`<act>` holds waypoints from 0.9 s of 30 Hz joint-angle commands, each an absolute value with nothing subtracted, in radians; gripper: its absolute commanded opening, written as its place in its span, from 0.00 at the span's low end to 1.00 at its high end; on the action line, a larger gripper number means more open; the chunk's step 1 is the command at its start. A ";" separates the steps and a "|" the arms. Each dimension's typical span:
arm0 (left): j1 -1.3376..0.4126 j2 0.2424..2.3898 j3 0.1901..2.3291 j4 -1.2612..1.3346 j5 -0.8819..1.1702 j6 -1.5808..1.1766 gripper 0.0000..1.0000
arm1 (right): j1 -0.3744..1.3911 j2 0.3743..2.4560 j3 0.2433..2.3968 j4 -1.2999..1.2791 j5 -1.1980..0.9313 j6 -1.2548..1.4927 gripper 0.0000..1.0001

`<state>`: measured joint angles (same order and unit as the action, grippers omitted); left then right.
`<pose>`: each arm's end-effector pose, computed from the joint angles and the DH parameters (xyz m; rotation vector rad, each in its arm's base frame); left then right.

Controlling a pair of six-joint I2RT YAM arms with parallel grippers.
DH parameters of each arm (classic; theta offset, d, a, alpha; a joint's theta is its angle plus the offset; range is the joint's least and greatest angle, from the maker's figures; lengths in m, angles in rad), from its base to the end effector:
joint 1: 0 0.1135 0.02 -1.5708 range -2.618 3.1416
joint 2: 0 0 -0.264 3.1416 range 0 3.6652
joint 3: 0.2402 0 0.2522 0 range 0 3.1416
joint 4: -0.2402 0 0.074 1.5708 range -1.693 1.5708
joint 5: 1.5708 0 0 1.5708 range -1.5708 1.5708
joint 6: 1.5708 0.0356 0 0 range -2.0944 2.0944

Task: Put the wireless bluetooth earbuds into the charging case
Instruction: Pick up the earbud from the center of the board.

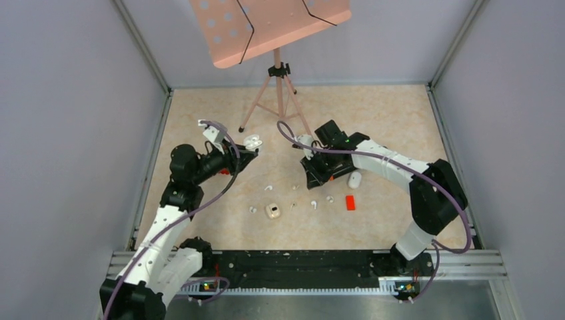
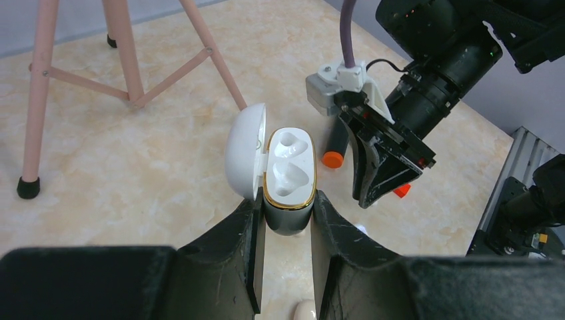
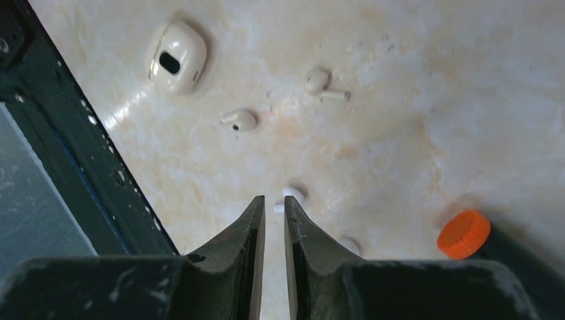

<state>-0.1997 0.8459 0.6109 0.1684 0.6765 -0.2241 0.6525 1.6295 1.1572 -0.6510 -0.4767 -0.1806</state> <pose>0.1903 -0.0613 0.3057 0.5104 1.6172 -0.8709 0.2496 0.2113 0.2238 -1.2350 2.4206 0.7853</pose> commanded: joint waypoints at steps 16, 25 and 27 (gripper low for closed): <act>-0.065 0.720 0.621 0.005 0.692 -0.252 0.00 | 0.735 1.877 1.397 -0.460 -0.556 -0.029 0.16; -0.040 0.658 0.632 -0.064 0.574 -0.340 0.00 | 0.797 1.974 1.478 -0.429 -0.561 -0.030 0.21; -0.030 0.644 0.627 -0.082 0.571 -0.341 0.00 | 0.804 1.992 1.493 -0.427 -0.579 -0.040 0.23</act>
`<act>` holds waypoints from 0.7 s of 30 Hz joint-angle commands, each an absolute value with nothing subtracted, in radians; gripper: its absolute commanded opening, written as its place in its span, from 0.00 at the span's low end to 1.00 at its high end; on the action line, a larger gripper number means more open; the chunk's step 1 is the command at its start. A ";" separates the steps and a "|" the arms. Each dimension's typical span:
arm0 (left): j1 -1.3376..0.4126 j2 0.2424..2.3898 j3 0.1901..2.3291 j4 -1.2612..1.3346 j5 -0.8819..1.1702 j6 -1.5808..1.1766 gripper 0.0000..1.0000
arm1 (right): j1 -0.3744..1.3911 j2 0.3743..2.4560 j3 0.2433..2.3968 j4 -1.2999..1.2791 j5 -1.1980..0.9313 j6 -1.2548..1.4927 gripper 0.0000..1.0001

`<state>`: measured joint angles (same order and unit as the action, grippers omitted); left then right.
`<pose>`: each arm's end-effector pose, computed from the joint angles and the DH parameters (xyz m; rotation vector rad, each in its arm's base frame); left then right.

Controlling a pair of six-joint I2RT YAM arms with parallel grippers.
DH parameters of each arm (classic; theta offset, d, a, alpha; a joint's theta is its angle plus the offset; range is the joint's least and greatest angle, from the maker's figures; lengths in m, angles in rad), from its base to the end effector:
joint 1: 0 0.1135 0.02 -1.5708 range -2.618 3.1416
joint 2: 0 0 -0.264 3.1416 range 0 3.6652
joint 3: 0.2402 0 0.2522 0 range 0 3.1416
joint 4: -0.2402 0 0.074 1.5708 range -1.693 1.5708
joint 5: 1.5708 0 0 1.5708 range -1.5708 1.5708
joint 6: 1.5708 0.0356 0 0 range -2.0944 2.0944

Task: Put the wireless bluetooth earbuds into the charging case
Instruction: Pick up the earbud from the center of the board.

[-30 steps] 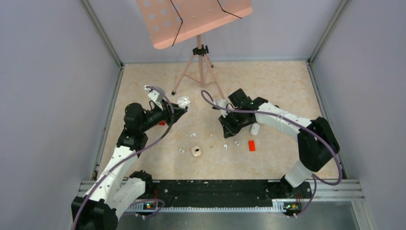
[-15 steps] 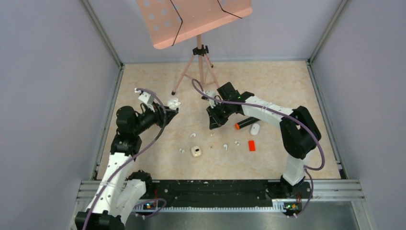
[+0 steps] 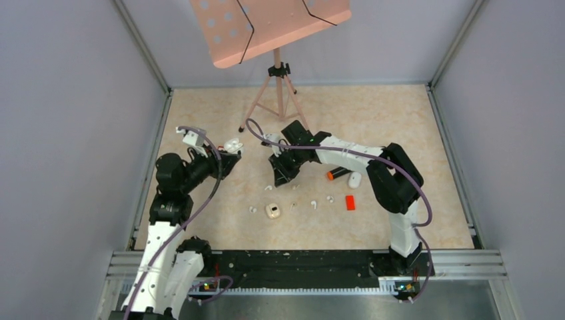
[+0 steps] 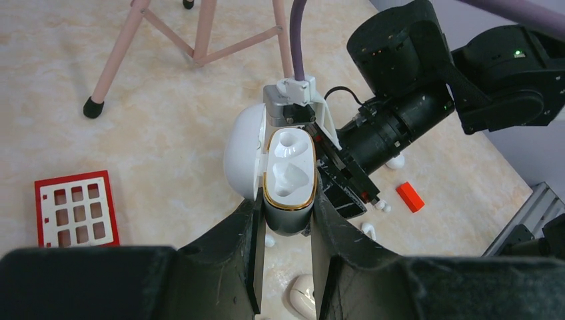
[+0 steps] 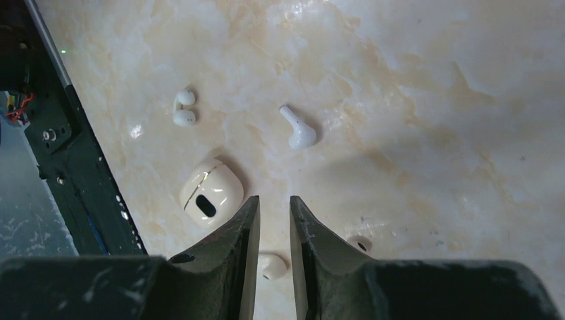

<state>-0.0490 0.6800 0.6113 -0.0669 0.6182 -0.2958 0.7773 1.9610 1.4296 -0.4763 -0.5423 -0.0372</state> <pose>0.1641 -0.0287 0.3086 0.2578 1.7239 -0.7797 0.2849 0.3061 0.1969 -1.2450 2.3483 0.9638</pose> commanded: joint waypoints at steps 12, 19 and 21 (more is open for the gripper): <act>-0.019 0.630 0.615 -0.107 0.547 -0.301 0.00 | 0.768 1.825 1.365 -0.511 -0.404 -0.196 0.24; -0.018 0.665 0.627 -0.098 0.559 -0.286 0.00 | 0.763 1.649 1.188 -0.625 -0.214 -0.184 0.24; -0.018 0.675 0.626 -0.093 0.567 -0.291 0.00 | 0.764 1.630 1.162 -0.626 -0.203 -0.169 0.23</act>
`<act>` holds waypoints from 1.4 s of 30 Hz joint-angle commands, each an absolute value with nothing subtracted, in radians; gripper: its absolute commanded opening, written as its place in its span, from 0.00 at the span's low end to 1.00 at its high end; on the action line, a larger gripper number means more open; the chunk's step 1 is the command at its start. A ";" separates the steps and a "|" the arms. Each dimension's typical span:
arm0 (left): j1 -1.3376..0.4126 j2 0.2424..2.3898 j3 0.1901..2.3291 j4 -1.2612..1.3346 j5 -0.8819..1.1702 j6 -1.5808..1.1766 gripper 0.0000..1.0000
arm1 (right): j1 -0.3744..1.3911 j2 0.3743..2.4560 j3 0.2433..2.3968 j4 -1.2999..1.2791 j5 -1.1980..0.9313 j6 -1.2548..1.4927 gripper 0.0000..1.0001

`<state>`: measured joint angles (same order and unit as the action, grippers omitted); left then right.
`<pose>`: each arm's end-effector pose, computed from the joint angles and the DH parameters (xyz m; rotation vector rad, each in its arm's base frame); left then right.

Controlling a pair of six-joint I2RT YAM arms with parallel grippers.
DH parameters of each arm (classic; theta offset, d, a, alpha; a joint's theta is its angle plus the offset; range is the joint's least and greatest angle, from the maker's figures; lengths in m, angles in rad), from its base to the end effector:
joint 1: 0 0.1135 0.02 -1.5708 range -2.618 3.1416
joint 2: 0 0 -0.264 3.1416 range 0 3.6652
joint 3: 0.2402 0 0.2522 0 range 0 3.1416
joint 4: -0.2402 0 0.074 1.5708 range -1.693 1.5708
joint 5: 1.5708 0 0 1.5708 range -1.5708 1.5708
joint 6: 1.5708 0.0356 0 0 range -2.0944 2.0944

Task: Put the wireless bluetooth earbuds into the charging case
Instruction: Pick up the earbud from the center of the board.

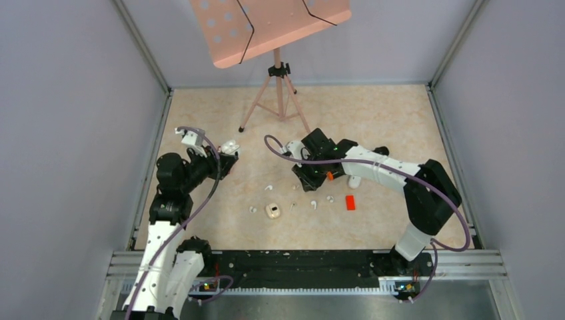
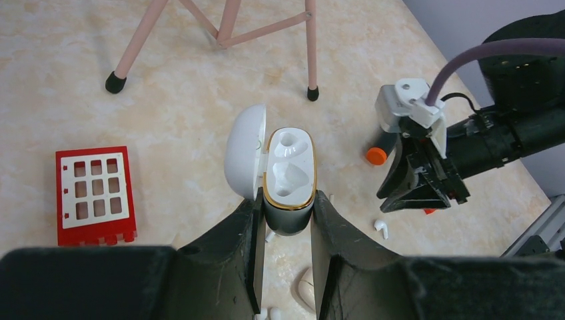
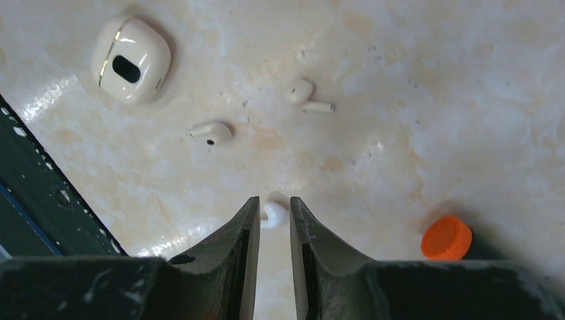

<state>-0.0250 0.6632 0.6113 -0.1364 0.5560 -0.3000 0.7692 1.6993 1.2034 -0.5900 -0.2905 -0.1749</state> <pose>0.1616 -0.0228 0.3037 0.1684 1.7783 -0.7223 0.2431 0.2495 0.2159 -1.3173 2.3650 0.5743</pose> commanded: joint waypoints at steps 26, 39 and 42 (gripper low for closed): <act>-0.018 0.703 0.621 -0.075 0.582 -0.293 0.00 | 0.788 1.739 1.133 -0.635 -0.215 -0.119 0.33; -0.018 0.698 0.615 -0.092 0.581 -0.283 0.00 | 0.806 1.770 1.131 -0.635 -0.217 -0.102 0.31; -0.019 0.698 0.616 -0.094 0.581 -0.281 0.00 | 0.808 1.771 1.126 -0.634 -0.218 -0.098 0.30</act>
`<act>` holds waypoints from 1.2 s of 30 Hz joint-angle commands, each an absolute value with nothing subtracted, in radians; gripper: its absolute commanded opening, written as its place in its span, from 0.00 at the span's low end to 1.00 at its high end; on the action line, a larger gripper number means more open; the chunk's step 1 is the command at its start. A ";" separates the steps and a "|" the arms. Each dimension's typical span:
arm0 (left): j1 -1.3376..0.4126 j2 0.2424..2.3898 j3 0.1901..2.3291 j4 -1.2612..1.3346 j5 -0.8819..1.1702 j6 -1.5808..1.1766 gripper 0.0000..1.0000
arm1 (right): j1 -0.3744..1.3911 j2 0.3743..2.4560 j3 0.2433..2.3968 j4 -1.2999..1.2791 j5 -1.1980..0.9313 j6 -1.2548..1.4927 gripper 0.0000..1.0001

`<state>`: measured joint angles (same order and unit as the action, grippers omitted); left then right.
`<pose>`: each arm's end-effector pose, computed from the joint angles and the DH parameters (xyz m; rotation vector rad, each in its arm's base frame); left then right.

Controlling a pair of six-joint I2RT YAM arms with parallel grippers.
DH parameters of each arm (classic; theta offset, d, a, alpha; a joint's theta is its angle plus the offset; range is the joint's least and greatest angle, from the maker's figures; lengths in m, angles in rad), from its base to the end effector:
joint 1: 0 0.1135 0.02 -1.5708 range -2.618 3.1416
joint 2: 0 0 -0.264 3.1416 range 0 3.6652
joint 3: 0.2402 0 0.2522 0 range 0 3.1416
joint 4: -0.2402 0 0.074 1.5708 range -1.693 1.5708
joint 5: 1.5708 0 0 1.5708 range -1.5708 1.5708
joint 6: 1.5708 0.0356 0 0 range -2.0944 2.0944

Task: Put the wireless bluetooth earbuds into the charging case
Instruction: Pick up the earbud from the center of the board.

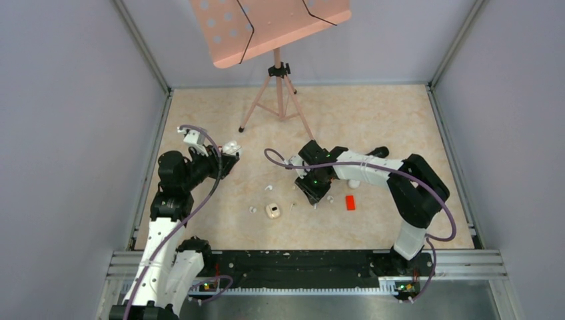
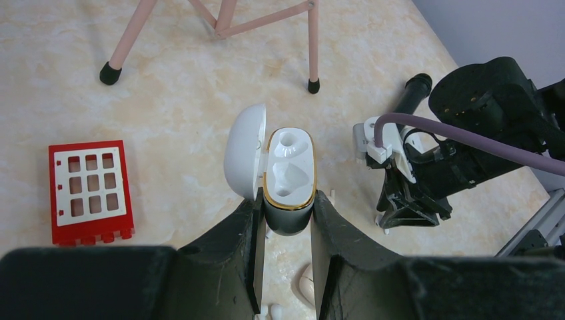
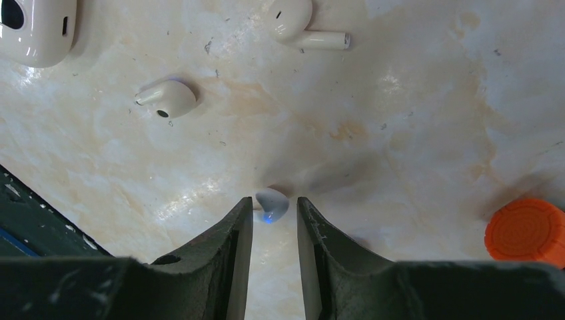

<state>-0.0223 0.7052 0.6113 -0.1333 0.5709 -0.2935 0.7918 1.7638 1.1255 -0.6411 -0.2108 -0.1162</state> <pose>0.1693 -0.0230 0.2980 0.1704 1.8136 -0.7359 0.2296 0.2432 0.1706 -1.3148 2.5915 0.4313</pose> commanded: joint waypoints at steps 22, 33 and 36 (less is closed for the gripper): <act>-0.019 0.746 0.617 -0.067 0.602 -0.279 0.00 | 0.818 1.780 1.084 -0.611 -0.183 -0.108 0.23; -0.028 0.827 0.568 0.165 0.866 -0.290 0.00 | 0.765 1.662 1.330 -0.631 -0.158 -0.223 0.00; -0.047 0.899 0.602 0.218 0.916 -0.286 0.00 | 0.745 1.559 1.384 -0.597 -0.197 -0.258 0.00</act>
<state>-0.0288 0.8356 0.5739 0.0467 0.7971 -0.2756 0.7795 1.7420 1.2610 -0.6533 -0.1665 -0.1925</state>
